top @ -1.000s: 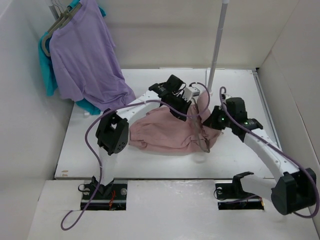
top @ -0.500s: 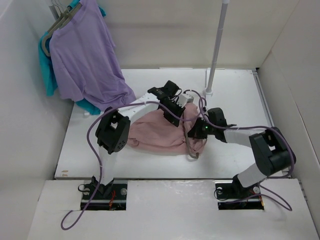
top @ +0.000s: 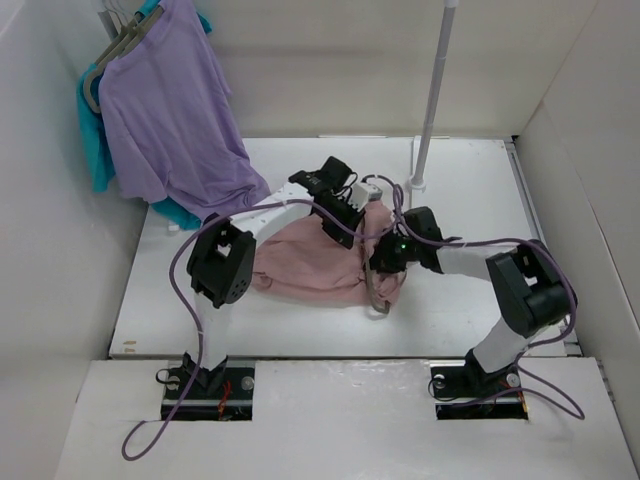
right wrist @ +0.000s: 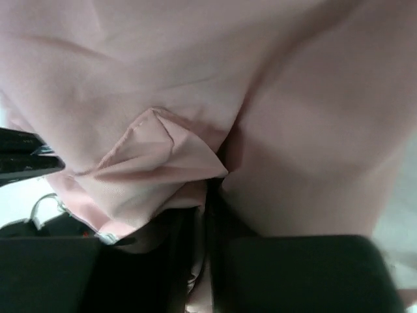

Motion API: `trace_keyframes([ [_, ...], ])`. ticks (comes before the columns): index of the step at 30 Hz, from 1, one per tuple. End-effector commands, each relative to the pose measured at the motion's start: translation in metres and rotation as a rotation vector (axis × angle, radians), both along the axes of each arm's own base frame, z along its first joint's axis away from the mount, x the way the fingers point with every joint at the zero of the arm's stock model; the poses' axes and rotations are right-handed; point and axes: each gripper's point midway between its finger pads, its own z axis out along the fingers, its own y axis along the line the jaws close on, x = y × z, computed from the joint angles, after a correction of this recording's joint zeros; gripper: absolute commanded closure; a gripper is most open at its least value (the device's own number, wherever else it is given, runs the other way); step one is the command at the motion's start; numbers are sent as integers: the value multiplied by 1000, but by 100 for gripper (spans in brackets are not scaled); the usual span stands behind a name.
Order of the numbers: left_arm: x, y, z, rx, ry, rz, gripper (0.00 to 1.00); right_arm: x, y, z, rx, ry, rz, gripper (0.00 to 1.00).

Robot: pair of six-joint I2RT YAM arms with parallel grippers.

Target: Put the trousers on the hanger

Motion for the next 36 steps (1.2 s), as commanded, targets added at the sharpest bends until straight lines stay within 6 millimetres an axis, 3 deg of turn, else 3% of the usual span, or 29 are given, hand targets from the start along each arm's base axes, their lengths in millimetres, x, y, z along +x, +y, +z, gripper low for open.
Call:
trace_keyframes([
  [1, -1, -7, -1, 35, -53, 4, 100, -16, -42, -40, -403, 36, -25, 74],
  [2, -3, -3, -12, 76, -67, 11, 100, -16, -44, -23, -444, 39, -32, 68],
  [3, -2, 2, -22, 118, -92, 24, 100, -6, -50, 1, -468, -28, -54, 54],
  [4, 1, 4, -23, 133, -105, 34, 100, -3, -49, 15, -467, -46, -47, 48],
  [7, 1, 8, -33, 166, -126, 43, 100, 12, -60, 60, -488, -84, -56, 35],
  [14, 1, 12, -44, 202, -143, 48, 100, 38, -68, 135, -447, -155, -8, 35],
  [16, 0, 10, -43, 195, -137, 44, 100, 57, -75, 143, -413, -191, -49, 48],
  [17, 0, 10, -43, 195, -137, 44, 100, 66, -74, 137, -392, -184, -57, 64],
  [19, -3, 7, -39, 171, -128, 34, 100, 84, -63, 134, -285, -222, -31, 74],
  [20, -1, 5, -36, 165, -134, 35, 100, 86, -54, 117, -248, -193, -5, 78],
  [21, -4, 5, -36, 165, -123, 30, 100, 90, -46, 113, -206, -195, 12, 83],
  [23, -4, 5, -32, 158, -129, 31, 100, 99, -27, 111, -100, -236, 46, 84],
  [27, -7, 1, -23, 124, -129, 11, 100, 110, -18, 72, -50, -167, 10, 91],
  [28, -8, 0, -22, 116, -127, -2, 100, 105, -17, 50, -48, -110, 13, 95],
  [31, -9, -6, -9, 56, -104, -17, 100, 81, -3, 18, -44, -46, 60, 97],
  [36, -7, -22, 31, -81, -96, -60, 100, 41, 7, -9, -12, 9, 70, 100],
])
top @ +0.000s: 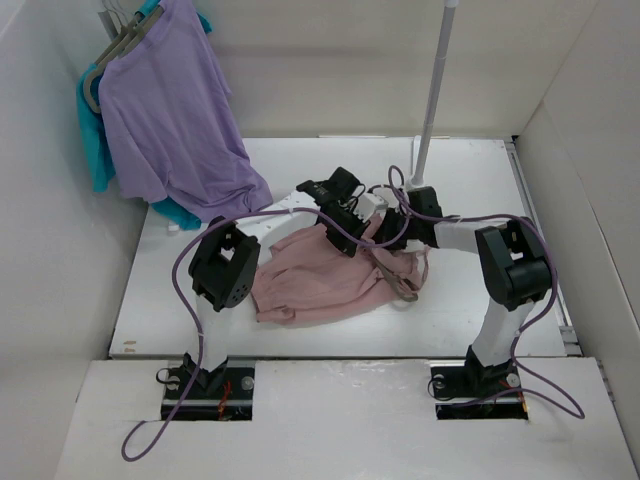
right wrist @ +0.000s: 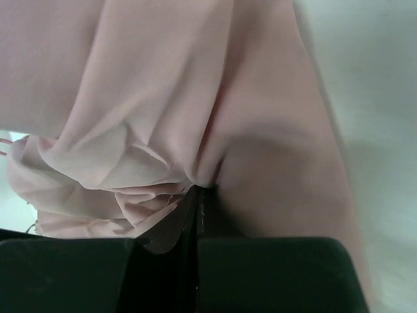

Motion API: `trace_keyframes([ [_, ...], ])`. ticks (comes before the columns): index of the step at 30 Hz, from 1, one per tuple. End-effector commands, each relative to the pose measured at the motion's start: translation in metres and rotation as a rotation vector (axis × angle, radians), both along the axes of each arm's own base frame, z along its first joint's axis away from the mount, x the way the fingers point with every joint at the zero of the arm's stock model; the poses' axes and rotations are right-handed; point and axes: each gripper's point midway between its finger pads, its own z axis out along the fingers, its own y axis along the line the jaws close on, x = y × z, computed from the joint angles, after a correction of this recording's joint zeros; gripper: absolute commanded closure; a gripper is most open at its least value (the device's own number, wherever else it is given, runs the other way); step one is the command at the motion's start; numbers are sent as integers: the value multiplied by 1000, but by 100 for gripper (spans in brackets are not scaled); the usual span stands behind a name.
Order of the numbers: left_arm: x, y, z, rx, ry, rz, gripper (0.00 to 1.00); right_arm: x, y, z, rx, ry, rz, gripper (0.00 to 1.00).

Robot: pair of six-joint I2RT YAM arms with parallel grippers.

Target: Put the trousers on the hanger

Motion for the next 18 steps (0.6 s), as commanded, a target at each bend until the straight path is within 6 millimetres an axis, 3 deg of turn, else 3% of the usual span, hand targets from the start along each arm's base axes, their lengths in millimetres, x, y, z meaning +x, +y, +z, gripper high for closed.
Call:
trace_keyframes([
  [1, 3, -25, 61, -174, -33, -70, 100, -38, 23, -18, 51, 32, 55, 100],
  [4, 0, -39, 89, -268, -32, -130, 100, -52, 31, -25, 66, 50, 61, 100],
  [10, 8, -51, 107, -332, -89, -160, 100, -80, 51, -36, 91, 18, 74, 100],
  [13, 11, -55, 89, -305, -80, -146, 100, -94, 64, -34, 137, -25, 116, 100],
  [15, 9, -51, 70, -271, -55, -144, 100, -98, 68, -30, 153, -56, 130, 100],
  [18, 5, -50, 57, -262, -24, -148, 100, -100, 73, -16, 177, -122, 180, 100],
])
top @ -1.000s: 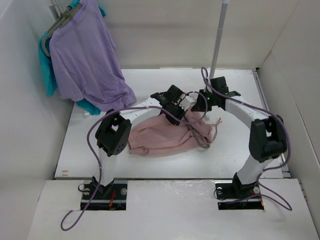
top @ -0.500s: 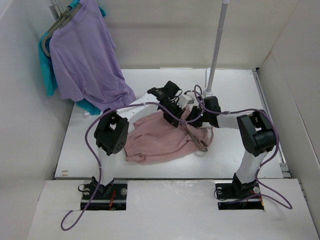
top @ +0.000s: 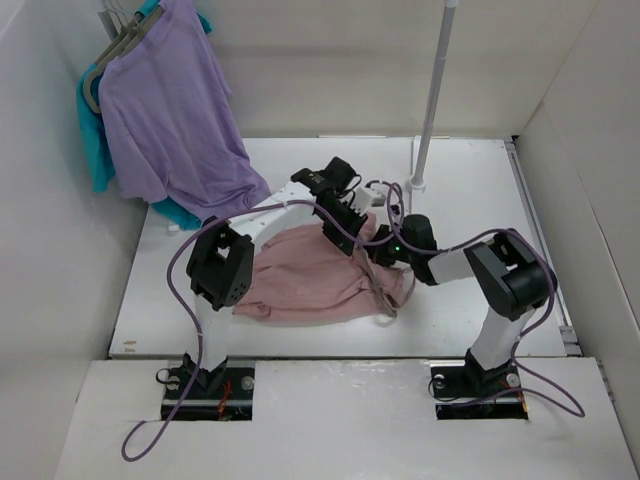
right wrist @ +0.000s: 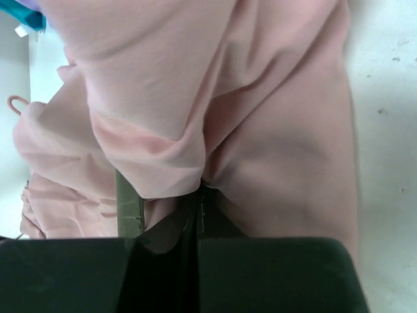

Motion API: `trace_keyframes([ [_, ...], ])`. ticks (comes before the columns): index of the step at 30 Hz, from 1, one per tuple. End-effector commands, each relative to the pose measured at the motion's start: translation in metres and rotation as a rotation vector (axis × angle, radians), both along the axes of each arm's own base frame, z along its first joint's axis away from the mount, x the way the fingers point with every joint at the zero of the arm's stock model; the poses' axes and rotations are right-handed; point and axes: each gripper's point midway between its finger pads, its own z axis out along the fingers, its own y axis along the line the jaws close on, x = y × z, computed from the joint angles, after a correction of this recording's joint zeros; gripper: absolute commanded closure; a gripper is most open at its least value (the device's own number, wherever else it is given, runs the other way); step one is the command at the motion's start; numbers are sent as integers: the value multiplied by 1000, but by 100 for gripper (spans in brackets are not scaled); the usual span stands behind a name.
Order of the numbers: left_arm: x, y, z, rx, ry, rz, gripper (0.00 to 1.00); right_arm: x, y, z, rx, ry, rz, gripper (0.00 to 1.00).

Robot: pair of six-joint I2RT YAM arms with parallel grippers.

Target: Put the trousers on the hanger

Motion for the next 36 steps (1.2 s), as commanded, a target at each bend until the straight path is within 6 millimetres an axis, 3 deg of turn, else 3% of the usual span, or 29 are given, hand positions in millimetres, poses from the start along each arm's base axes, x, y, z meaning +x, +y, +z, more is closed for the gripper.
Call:
trace_keyframes([
  [1, 13, -62, 22, -249, -126, -112, 100, -78, 37, -10, 26, 55, 245, 100],
  [5, 13, -65, 26, -255, -153, -127, 100, -92, 58, 61, 183, -194, 358, 100],
  [7, 11, -63, 23, -254, -158, -135, 100, -105, 67, 84, 274, -254, 473, 100],
  [10, 11, -59, 14, -231, -164, -132, 100, -115, 82, 84, 385, -183, 591, 100],
  [11, 9, -56, 9, -223, -153, -131, 100, -111, 91, 96, 437, -238, 612, 100],
  [12, 9, -56, 9, -222, -153, -131, 100, -111, 92, 73, 458, -129, 586, 100],
  [13, 9, -56, 9, -222, -153, -131, 100, -108, 94, 70, 481, -123, 566, 100],
  [14, 7, -55, 6, -217, -146, -131, 100, -95, 90, 76, 521, -189, 498, 100],
  [15, 3, -54, 2, -216, -128, -136, 100, -96, 80, 51, 516, -122, 436, 100],
  [21, -7, -45, -5, -198, -105, -146, 100, -78, 35, 18, 497, 29, 233, 100],
  [24, -7, -33, -6, -177, -121, -134, 100, -75, 28, 33, 433, -13, 212, 95],
  [25, -9, -29, -14, -152, -115, -126, 100, -80, 26, 15, 355, 99, 190, 93],
  [26, -8, -26, -11, -146, -136, -129, 100, -74, 27, 35, 295, -1, 214, 89],
  [27, -3, -20, -10, -118, -178, -119, 100, -72, 27, 33, 215, 12, 205, 87],
  [28, -3, -13, -16, -95, -197, -136, 100, -85, 15, -1, 16, 155, 133, 86],
  [29, -2, -9, -21, -71, -208, -136, 100, -64, 19, 34, -30, 58, 97, 84],
  [31, 9, 0, -22, -37, -262, -121, 100, -52, 2, 41, -132, 36, -10, 81],
  [32, 9, 3, -26, -22, -265, -125, 100, -45, -17, 42, -145, 73, -84, 80],
  [33, 11, 2, -25, -28, -273, -124, 100, -39, -25, 58, -118, 56, -135, 80],
  [36, 11, 2, -25, -28, -273, -124, 100, -29, -45, 73, -147, 20, -229, 81],
])
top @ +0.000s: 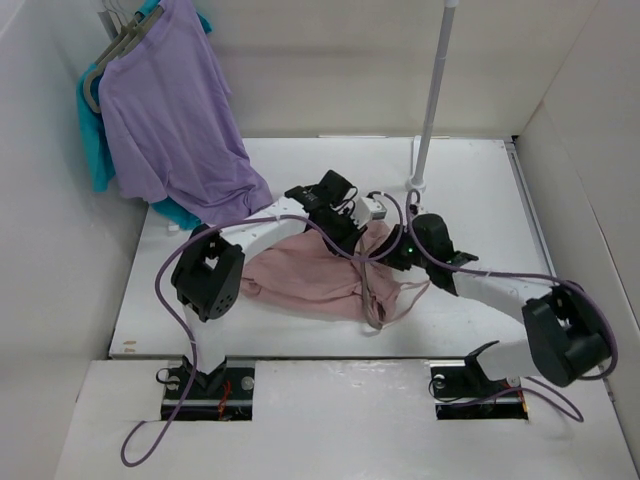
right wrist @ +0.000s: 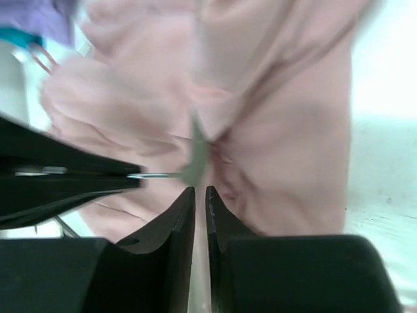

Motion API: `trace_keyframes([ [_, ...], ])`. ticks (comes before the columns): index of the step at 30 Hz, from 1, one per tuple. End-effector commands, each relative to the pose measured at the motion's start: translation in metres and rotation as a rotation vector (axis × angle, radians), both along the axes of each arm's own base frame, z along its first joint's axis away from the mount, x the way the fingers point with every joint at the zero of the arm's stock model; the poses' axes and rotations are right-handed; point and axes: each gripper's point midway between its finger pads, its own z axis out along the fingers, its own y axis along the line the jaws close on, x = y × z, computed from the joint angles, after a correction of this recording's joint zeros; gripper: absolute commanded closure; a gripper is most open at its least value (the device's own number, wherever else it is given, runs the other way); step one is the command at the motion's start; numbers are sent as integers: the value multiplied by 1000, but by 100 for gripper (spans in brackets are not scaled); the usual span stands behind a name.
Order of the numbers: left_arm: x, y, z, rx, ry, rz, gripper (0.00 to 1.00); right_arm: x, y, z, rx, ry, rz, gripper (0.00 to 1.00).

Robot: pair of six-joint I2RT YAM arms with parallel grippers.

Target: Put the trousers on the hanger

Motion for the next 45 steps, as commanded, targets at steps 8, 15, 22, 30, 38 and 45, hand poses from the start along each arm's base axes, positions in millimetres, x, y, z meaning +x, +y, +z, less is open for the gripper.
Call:
trace_keyframes([
  [8, 20, -7, -11, 19, -107, -23, 100, 63, -12, 55, -41, -168, -31, 100],
  [15, 22, -9, -5, 13, -114, -23, 100, 109, -27, 28, -75, -119, -95, 100],
  [22, 31, -17, -4, 5, -123, -22, 100, 95, -3, -25, 6, -19, 25, 100],
  [30, 45, -56, 22, -150, -92, -53, 100, 42, 65, -29, 222, -143, 326, 100],
  [38, 49, -52, 25, -157, -78, -8, 100, 30, 24, -37, 119, -59, 226, 84],
  [45, 25, -22, 12, -110, -76, -32, 100, 24, -34, 16, -169, -31, 71, 68],
])
